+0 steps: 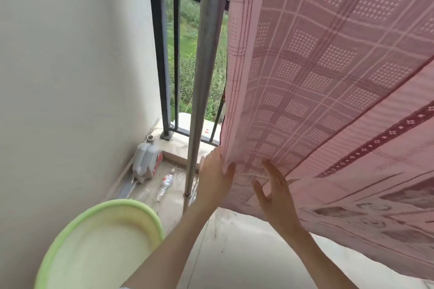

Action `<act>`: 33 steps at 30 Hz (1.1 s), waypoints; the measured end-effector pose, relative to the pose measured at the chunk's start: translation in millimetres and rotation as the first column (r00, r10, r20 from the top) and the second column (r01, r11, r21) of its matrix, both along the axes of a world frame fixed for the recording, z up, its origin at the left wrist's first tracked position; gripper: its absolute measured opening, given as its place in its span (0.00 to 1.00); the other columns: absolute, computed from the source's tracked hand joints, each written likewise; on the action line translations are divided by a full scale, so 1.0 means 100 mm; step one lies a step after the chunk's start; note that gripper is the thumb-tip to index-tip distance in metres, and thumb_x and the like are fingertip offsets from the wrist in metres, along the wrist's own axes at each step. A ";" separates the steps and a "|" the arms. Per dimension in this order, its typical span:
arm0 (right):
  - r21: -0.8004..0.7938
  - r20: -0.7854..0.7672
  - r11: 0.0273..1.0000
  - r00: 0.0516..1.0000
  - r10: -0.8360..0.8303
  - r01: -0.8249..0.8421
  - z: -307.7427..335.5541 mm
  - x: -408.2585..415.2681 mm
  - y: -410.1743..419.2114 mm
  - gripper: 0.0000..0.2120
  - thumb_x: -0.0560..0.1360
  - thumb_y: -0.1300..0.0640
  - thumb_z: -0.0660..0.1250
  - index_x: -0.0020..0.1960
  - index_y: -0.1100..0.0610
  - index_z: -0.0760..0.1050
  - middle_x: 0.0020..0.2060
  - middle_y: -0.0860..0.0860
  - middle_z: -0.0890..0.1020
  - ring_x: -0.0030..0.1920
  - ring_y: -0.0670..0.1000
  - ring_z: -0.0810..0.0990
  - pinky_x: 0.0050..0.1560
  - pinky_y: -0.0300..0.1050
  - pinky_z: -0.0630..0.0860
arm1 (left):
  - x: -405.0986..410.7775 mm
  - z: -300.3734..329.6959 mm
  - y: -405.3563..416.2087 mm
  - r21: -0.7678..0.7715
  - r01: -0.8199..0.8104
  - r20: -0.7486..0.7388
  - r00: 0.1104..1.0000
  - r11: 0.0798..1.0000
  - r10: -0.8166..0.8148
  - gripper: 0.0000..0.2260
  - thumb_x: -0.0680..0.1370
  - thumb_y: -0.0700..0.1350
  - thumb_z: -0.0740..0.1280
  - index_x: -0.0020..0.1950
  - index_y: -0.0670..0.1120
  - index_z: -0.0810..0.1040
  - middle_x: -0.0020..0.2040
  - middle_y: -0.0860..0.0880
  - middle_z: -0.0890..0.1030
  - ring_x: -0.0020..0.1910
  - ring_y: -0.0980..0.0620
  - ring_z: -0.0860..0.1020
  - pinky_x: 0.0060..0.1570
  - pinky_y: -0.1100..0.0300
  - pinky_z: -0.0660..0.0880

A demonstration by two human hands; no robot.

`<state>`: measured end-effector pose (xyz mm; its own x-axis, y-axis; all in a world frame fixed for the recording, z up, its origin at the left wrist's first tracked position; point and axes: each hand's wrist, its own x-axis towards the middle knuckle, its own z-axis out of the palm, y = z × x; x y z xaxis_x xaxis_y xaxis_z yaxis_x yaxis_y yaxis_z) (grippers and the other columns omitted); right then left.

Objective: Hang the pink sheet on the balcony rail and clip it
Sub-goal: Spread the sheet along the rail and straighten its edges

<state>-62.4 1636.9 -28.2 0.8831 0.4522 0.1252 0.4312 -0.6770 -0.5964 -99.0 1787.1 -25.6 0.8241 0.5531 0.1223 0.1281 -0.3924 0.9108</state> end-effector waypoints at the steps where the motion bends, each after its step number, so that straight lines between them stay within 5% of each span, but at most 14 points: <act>1: 0.045 -0.078 0.999 0.997 0.003 0.000 0.01 0.00 0.03 0.35 0.71 0.32 0.51 0.72 0.51 0.61 0.70 0.50 0.67 0.70 0.50 0.65 0.71 0.49 0.60 | -0.04 -0.15 -0.07 0.038 0.032 -0.003 0.999 0.999 -0.032 0.15 0.76 0.45 0.62 0.61 0.43 0.70 0.51 0.48 0.77 0.50 0.49 0.76 0.54 0.48 0.73; 5: 0.076 -0.277 0.996 0.959 0.065 -0.045 0.03 -0.07 0.22 0.42 0.65 0.26 0.56 0.72 0.45 0.57 0.70 0.45 0.66 0.70 0.49 0.65 0.69 0.57 0.65 | -0.35 -0.68 -0.43 0.086 0.300 -0.178 0.943 0.950 -0.282 0.20 0.76 0.46 0.60 0.67 0.47 0.63 0.60 0.44 0.73 0.58 0.45 0.74 0.56 0.48 0.72; 9: -0.005 -0.186 1.000 0.983 -0.005 0.005 0.01 -0.11 0.41 0.35 0.73 0.41 0.62 0.73 0.55 0.57 0.70 0.51 0.67 0.70 0.54 0.65 0.69 0.53 0.64 | -0.64 -0.94 -0.64 -0.045 0.449 -0.243 0.862 0.893 -0.445 0.19 0.77 0.41 0.59 0.68 0.46 0.63 0.61 0.48 0.71 0.59 0.48 0.73 0.58 0.50 0.70; 12: 0.001 -0.216 0.983 0.960 -0.177 0.182 -0.04 -0.06 0.43 0.17 0.78 0.57 0.57 0.65 0.63 0.69 0.57 0.60 0.76 0.58 0.61 0.75 0.50 0.43 0.68 | -0.78 -1.00 -0.58 -0.170 0.400 -0.211 0.878 0.901 -0.430 0.17 0.77 0.40 0.56 0.65 0.49 0.68 0.59 0.53 0.73 0.58 0.53 0.73 0.61 0.54 0.69; 17: -0.048 -0.263 0.931 0.895 -0.361 0.361 -0.25 -0.09 0.26 0.13 0.79 0.61 0.58 0.53 0.70 0.75 0.46 0.66 0.79 0.50 0.64 0.77 0.38 0.41 0.58 | -0.84 -1.04 -0.10 -0.263 -0.004 -0.214 0.975 0.965 -0.054 0.14 0.77 0.37 0.61 0.62 0.44 0.73 0.57 0.49 0.77 0.58 0.50 0.76 0.58 0.58 0.71; 22: -0.056 -0.364 0.910 0.841 -0.401 0.410 -0.41 -0.25 0.16 0.10 0.79 0.61 0.58 0.41 0.62 0.70 0.30 0.54 0.72 0.38 0.56 0.71 0.33 0.47 0.60 | -0.42 -1.08 0.24 -0.267 0.166 -0.331 0.909 0.949 -0.252 0.32 0.76 0.48 0.67 0.75 0.43 0.56 0.73 0.49 0.63 0.72 0.50 0.62 0.69 0.56 0.61; 25: -0.063 -0.323 0.912 0.856 -0.404 0.406 -0.49 -0.29 0.12 0.10 0.79 0.61 0.58 0.39 0.62 0.69 0.27 0.52 0.70 0.35 0.56 0.69 0.31 0.47 0.56 | -0.08 -1.12 0.20 -0.273 0.211 -0.221 0.936 0.939 -0.275 0.21 0.75 0.44 0.68 0.68 0.44 0.70 0.65 0.49 0.75 0.64 0.51 0.72 0.59 0.64 0.66; 27: -0.059 -0.312 0.908 0.856 -0.412 0.415 -0.55 -0.30 0.07 0.07 0.79 0.62 0.58 0.43 0.62 0.71 0.30 0.53 0.71 0.37 0.55 0.68 0.35 0.44 0.57 | 0.01 -1.23 0.14 -0.219 0.089 -0.242 0.960 0.972 -0.143 0.08 0.76 0.41 0.65 0.54 0.43 0.79 0.51 0.47 0.82 0.53 0.48 0.78 0.48 0.62 0.70; 33: 0.015 -0.286 0.842 0.809 -0.513 0.539 -0.65 -0.26 -0.12 0.09 0.79 0.62 0.56 0.48 0.63 0.73 0.34 0.54 0.73 0.40 0.56 0.70 0.41 0.43 0.62 | -0.28 -1.52 0.33 -0.110 -0.142 -0.212 0.970 0.984 0.117 0.05 0.79 0.40 0.58 0.43 0.43 0.67 0.36 0.43 0.77 0.35 0.44 0.72 0.34 0.55 0.59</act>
